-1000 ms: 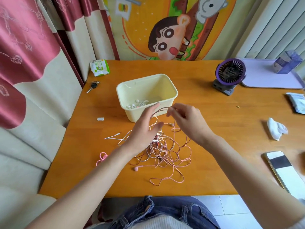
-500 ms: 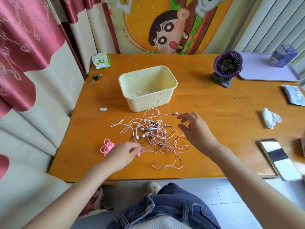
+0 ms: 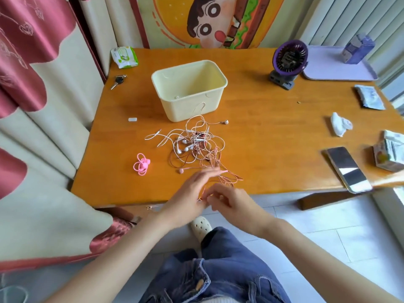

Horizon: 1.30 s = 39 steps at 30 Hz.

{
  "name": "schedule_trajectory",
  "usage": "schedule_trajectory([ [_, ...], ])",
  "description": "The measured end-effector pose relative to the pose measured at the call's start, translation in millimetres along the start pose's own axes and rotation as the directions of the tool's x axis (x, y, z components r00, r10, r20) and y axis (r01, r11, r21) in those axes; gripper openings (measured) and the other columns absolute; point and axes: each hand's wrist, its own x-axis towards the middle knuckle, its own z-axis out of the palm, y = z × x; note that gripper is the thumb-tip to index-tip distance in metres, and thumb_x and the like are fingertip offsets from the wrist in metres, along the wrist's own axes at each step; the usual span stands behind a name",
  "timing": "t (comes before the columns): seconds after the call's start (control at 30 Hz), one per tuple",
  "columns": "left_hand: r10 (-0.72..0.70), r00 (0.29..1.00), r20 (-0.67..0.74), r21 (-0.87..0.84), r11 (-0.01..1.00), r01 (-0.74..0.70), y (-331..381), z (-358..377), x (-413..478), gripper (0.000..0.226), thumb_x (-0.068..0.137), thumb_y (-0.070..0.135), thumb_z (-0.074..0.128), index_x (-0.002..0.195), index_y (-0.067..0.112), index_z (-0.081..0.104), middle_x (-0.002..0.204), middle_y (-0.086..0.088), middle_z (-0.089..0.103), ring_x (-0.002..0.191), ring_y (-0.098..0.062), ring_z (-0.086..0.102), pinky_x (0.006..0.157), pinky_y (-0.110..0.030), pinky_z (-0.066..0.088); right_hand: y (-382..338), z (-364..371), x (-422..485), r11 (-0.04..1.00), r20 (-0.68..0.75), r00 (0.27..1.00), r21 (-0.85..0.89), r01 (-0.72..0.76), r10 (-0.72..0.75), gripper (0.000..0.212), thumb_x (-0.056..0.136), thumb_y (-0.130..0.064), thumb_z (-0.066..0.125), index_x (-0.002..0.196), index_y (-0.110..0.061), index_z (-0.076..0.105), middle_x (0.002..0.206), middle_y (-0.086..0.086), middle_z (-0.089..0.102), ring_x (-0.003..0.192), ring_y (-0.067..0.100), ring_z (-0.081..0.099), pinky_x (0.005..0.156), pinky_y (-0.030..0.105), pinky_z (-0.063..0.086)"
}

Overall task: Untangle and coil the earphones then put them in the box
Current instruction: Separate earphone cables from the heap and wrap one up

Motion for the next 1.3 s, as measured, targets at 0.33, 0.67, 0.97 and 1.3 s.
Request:
schedule_trajectory([
  [0.33,-0.249,0.968,0.002,-0.449,0.865,0.224,11.0,-0.4,-36.4,0.027,0.092,0.028,0.056,0.066,0.024,0.061,0.049,0.009,0.034,0.045,-0.004,0.028,0.045,-0.017,0.023,37.8,-9.0,-33.3,0.987,-0.108,0.988,-0.102,-0.124,0.113,0.004,0.086,-0.027,0.065,0.082,-0.025,0.066,0.069,-0.014,0.053,0.058,0.000,0.047,0.056,0.013,0.033],
  [0.67,-0.278,0.950,-0.142,-0.429,0.882,0.194,3.1,-63.5,-53.8,0.007,0.084,0.024,0.068,0.078,0.021,0.066,0.061,-0.006,0.044,0.050,-0.007,0.037,0.050,-0.015,0.032,40.3,-18.9,-34.4,0.963,0.030,0.982,0.190,-0.190,0.188,0.034,0.081,-0.045,0.064,0.056,-0.021,0.062,0.048,-0.011,0.026,0.047,0.008,0.022,0.046,0.022,0.016],
  [0.97,-0.500,0.853,-0.149,-0.436,0.808,0.397,-42.2,-67.6,-67.1,0.034,0.100,0.024,0.038,0.071,0.009,0.047,0.046,0.007,0.033,0.057,-0.017,0.048,0.058,-0.027,0.052,3.7,-73.2,1.4,0.719,-0.386,0.893,0.687,0.111,0.231,0.030,0.092,-0.032,0.052,0.065,-0.021,0.057,0.046,-0.014,0.025,0.042,0.003,0.017,0.039,0.015,0.014],
  [1.3,-0.171,0.884,-0.435,0.422,0.829,0.368,-10.0,-113.8,-33.4,0.019,0.088,0.035,0.061,0.075,0.026,0.071,0.068,0.006,0.066,0.063,-0.012,0.057,0.054,-0.025,0.042,63.9,-70.8,34.5,0.906,-0.664,0.624,0.219,-0.363,0.411,0.030,0.094,-0.036,0.052,0.078,-0.017,0.070,0.053,0.007,0.040,0.052,0.020,0.035,0.051,0.033,0.025],
])
